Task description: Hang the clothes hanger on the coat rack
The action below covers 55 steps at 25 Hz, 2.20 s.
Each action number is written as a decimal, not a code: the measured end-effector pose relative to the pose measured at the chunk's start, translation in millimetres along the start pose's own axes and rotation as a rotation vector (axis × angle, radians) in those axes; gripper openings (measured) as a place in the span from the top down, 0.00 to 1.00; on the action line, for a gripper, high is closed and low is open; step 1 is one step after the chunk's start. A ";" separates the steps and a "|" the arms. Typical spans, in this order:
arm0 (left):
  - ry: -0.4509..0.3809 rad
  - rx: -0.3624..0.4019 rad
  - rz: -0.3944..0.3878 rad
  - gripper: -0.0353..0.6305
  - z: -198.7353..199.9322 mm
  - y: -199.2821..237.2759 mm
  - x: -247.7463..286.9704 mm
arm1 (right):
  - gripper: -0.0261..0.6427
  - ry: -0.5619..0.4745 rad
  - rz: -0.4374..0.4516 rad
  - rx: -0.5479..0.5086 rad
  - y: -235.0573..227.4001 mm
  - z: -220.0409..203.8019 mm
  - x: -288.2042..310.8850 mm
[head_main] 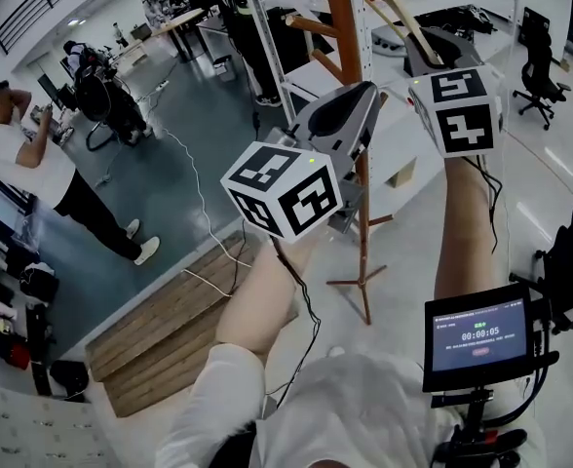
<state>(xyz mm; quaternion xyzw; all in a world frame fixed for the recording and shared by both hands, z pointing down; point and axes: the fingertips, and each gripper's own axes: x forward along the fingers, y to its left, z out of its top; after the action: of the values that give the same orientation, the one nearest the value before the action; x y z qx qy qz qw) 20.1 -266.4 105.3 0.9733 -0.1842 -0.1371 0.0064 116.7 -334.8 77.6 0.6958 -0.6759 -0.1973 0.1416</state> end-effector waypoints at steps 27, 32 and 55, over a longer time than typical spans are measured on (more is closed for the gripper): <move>0.037 -0.061 0.097 0.94 -36.0 47.9 -31.4 | 0.86 -0.004 -0.042 -0.139 49.4 -11.6 39.5; 0.037 -0.059 0.103 0.94 -36.7 48.5 -33.6 | 0.86 -0.011 -0.034 -0.224 49.7 -9.5 32.4; 0.038 -0.070 0.106 0.94 -47.3 52.6 -33.7 | 0.81 -0.321 0.317 0.006 63.9 41.2 -25.0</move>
<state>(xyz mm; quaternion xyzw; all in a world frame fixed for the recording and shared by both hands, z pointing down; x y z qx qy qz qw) -16.0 -305.0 163.0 0.9637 -0.2306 -0.1247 0.0510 40.7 -309.9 73.0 0.5411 -0.7912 -0.2788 0.0596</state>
